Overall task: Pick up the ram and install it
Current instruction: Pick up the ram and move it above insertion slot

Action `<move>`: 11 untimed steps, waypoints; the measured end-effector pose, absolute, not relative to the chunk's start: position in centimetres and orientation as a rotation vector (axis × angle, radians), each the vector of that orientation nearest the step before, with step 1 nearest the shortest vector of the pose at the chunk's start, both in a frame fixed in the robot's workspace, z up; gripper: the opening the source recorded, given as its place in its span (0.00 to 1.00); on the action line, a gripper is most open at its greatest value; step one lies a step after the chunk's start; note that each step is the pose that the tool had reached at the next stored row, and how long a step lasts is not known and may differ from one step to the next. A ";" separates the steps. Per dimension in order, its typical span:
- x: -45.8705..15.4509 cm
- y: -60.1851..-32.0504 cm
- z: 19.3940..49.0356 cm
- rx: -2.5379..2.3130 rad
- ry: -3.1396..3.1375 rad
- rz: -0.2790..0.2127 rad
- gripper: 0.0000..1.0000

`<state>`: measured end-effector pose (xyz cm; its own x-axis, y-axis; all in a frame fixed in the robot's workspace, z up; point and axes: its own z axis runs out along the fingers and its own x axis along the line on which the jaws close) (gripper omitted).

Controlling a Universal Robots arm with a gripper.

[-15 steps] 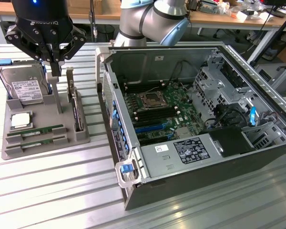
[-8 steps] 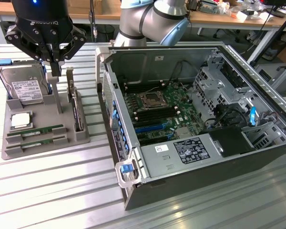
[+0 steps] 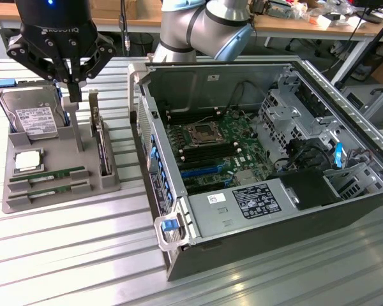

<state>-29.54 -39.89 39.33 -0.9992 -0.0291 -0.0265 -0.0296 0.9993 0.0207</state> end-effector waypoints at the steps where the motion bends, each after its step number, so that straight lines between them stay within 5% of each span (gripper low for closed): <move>1: -29.5 -39.9 39.3 -0.066 3.115 0.033 0.11; 11: -29.5 -39.9 39.3 -0.268 3.105 0.034 0.11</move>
